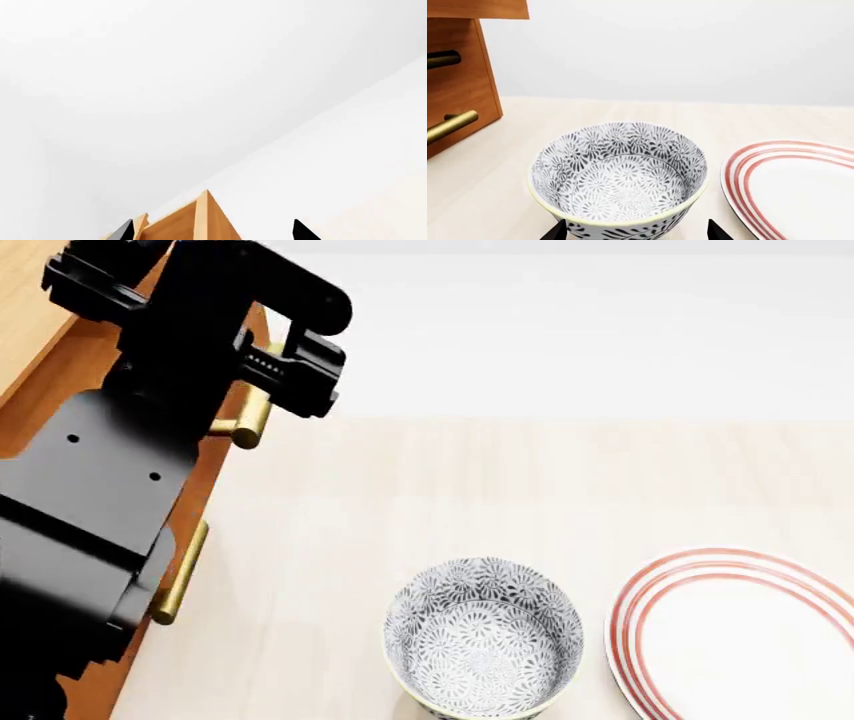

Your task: Open the top drawer of the cabinet.

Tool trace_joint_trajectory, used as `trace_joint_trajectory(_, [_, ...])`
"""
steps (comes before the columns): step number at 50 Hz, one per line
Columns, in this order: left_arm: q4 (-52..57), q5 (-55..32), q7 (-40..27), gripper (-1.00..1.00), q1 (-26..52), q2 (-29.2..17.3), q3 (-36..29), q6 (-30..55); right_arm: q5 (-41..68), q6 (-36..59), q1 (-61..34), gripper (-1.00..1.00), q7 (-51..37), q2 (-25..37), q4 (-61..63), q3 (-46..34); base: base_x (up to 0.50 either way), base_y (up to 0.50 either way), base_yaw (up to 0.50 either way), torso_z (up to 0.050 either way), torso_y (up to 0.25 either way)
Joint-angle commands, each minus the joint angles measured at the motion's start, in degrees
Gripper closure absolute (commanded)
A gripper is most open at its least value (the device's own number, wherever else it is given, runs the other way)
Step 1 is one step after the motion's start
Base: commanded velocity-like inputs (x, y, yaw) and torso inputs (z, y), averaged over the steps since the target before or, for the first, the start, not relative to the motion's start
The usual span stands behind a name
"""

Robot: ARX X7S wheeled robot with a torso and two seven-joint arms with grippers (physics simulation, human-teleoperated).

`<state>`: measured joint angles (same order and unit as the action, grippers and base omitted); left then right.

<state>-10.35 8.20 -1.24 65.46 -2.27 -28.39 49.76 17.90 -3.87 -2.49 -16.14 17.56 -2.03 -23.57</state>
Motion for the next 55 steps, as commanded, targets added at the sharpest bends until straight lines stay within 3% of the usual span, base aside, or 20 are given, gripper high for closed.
trace_joint_trajectory(1, [-0.5,-4.8,-1.1,-1.00,1.9,0.9,4.3,2.1,-1.0,0.6,0.1,-1.00,0.6,-0.8,0.6,1.1,0.00,0.00,0.00,0.000,0.000])
trace_joint_trajectory(12, [-7.6,-7.3,-4.5,-1.00,3.8,0.2,7.0,-0.1,-0.7,0.9,-0.4,-1.00,0.2,-0.8,0.2,1.1,0.00,0.00,0.00,0.000,0.000])
trace_joint_trajectory(36, [-9.9,-12.0,-6.0,-1.00,3.9,0.1,7.1,2.7,-0.6,1.0,-0.4,-1.00,-0.1,-0.6,0.1,0.6,0.00,0.00,0.00,0.000,0.000])
trace_joint_trajectory(55, [-15.3,-22.3,-10.5,-1.00,8.9,1.7,14.9,8.3,-0.3,1.5,-0.4,-1.00,-0.4,-0.3,0.3,0.2,0.00,0.00,0.00,0.000,0.000])
